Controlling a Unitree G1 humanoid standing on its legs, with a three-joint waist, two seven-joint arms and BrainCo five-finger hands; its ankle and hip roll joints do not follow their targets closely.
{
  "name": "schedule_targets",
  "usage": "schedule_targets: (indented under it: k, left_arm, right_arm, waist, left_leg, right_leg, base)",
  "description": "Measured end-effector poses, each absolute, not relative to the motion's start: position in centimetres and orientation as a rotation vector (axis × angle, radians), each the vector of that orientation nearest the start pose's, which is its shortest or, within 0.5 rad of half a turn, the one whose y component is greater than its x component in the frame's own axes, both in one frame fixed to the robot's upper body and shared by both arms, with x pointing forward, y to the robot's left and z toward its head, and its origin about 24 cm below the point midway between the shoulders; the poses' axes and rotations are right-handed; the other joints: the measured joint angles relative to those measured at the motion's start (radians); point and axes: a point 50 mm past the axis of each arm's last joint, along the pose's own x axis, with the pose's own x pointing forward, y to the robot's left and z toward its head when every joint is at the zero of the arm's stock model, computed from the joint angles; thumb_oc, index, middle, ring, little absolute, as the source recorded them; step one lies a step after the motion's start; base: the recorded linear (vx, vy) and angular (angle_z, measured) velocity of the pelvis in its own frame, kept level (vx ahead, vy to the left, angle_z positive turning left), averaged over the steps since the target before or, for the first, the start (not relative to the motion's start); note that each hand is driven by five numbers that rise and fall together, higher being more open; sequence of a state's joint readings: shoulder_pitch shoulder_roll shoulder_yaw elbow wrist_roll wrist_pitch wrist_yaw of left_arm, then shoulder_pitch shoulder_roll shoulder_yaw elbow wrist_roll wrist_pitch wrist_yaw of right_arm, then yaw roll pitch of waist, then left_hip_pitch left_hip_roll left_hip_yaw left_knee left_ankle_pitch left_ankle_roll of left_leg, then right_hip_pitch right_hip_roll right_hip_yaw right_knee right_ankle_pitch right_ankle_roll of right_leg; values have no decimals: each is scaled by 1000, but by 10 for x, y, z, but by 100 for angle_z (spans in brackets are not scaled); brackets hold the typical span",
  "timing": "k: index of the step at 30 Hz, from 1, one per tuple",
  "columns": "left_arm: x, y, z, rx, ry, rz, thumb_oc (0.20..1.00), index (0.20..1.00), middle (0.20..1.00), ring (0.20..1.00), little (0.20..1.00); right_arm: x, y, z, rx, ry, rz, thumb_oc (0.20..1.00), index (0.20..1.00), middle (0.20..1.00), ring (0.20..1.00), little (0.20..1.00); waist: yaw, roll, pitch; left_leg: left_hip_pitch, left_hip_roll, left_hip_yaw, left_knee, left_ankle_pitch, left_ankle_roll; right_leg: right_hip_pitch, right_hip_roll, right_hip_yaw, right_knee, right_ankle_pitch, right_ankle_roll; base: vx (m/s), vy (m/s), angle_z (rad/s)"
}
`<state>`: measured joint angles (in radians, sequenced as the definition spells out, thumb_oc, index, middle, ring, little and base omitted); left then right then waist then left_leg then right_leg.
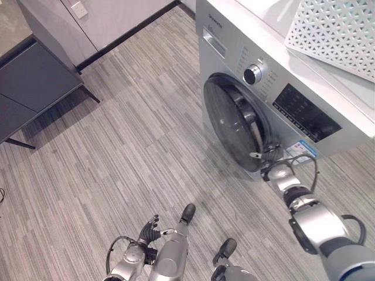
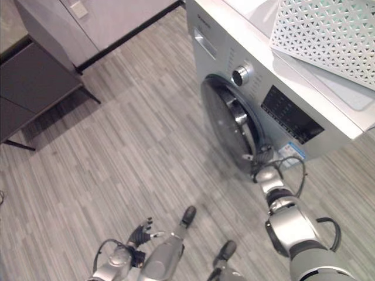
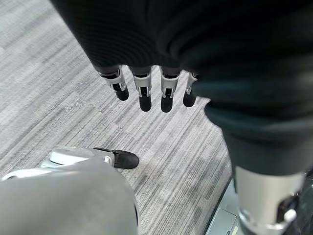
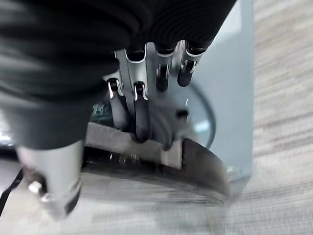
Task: Grab the laundry basket,head to the washer,open it,put in the laundry and shut it.
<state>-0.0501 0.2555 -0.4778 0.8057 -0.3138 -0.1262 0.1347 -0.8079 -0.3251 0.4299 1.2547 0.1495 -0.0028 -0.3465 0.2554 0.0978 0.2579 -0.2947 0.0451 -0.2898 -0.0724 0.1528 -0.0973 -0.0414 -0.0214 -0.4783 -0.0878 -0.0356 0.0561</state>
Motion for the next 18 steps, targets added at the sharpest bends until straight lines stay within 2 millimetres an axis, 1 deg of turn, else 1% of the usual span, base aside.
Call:
schedule_targets:
  k: [2,3,4,5,6,8,10,11,12,13,14,15,16,18]
  left_arm:
    - [186,162,-113,176,692,-86,1000,1000,1000,1000,1000]
    - [187,160,-113,169,691,-82,1000,1000,1000,1000,1000]
    - [188,159,-113,158,689,-72,1000,1000,1000,1000,1000]
    - [189,157,-112,156,683,-65,1000,1000,1000,1000,1000]
    - [191,156,-110,156,675,-58,1000,1000,1000,1000,1000]
    - [191,158,-111,164,679,-39,1000,1000,1000,1000,1000]
    - [192,159,-110,173,674,-19,1000,1000,1000,1000,1000]
    - [193,161,-107,196,654,-3,1000,1000,1000,1000,1000]
    - [195,163,-103,211,623,14,1000,1000,1000,1000,1000]
    - [198,167,-97,225,581,40,1000,1000,1000,1000,1000]
    - [203,174,-90,265,533,90,1000,1000,1000,1000,1000]
    - [205,180,-86,309,510,106,1000,1000,1000,1000,1000]
    - [207,188,-80,365,474,123,1000,1000,1000,1000,1000]
    - [212,214,-53,612,313,126,1000,1000,1000,1000,1000]
  right_arm:
    - [353,-180,6,-557,403,-163,1000,1000,1000,1000,1000]
    - [349,-166,-1,-552,399,-119,1000,1000,1000,1000,1000]
    - [341,-152,-11,-530,410,-71,1000,1000,1000,1000,1000]
    - [326,-115,-28,-469,437,58,1000,1000,1000,1000,1000]
    - [319,-96,-32,-433,427,118,1000,1000,1000,1000,1000]
    - [307,-54,-33,-368,404,247,1000,1000,1000,1000,1000]
    - [289,-24,-40,-335,428,365,1000,1000,1000,1000,1000]
    - [278,-15,-45,-328,435,413,1000,1000,1000,1000,1000]
    - [270,-11,-50,-318,443,439,1000,1000,1000,1000,1000]
    - [263,-11,-56,-319,465,458,1000,1000,1000,1000,1000]
    - [251,-14,-69,-315,528,453,1000,1000,1000,1000,1000]
    - [247,-18,-74,-314,553,444,1000,1000,1000,1000,1000]
    - [244,-26,-80,-320,574,426,1000,1000,1000,1000,1000]
    - [236,-44,-92,-337,622,385,1000,1000,1000,1000,1000]
  waist:
    - [-5,-5,3]
    - [-6,-9,3]
    - [-7,-17,1]
    - [-4,-27,-4]
    - [1,-27,-4]
    - [8,-27,-4]
    - [25,-34,-8]
    - [42,-36,-9]
    - [55,-46,-16]
    - [68,-57,-24]
    - [89,-67,-30]
    - [99,-74,-34]
    - [108,-81,-40]
    - [118,-101,-52]
  left_leg:
    - [15,1,-1,0,0,0]
    - [23,1,-2,-1,0,0]
    - [34,1,-1,-2,0,0]
    - [36,4,-3,-2,-1,-1]
    - [36,7,-3,-2,-1,-1]
    - [39,11,-5,-2,0,-1]
    - [57,9,-6,-3,-1,-2]
    - [67,8,-9,-3,-4,-6]
    - [70,7,-13,-3,-5,-7]
    - [74,5,-20,-1,-5,-7]
    - [81,-2,-43,-2,-5,-7]
    - [84,-2,-43,-2,-6,-8]
    - [84,-4,-44,-3,-7,-9]
    - [86,-5,-45,-9,-8,-7]
  right_leg:
    - [20,3,3,0,-3,-2]
    - [29,3,3,0,-8,-3]
    - [41,3,2,0,-12,-6]
    - [45,3,1,0,-19,-12]
    - [45,7,0,0,-20,-13]
    - [49,12,0,0,-20,-14]
    - [69,10,-3,0,-24,-12]
    - [80,11,-4,0,-28,-10]
    - [84,10,-5,0,-32,-11]
    - [91,8,-9,0,-37,-8]
    - [109,8,-30,0,-47,-6]
    - [113,7,-30,0,-49,-7]
    - [114,6,-30,0,-49,-8]
    - [114,6,-31,0,-50,-9]
  base:
    - [55,-5,8]
    - [41,1,10]
    - [54,2,12]
    - [51,-4,11]
    - [48,-8,7]
    - [40,-20,4]
    - [54,-57,7]
    - [30,-42,8]
    - [18,-49,11]
    - [34,-70,34]
    - [45,-88,32]
    - [47,-76,28]
    - [23,-36,3]
    - [11,-14,2]
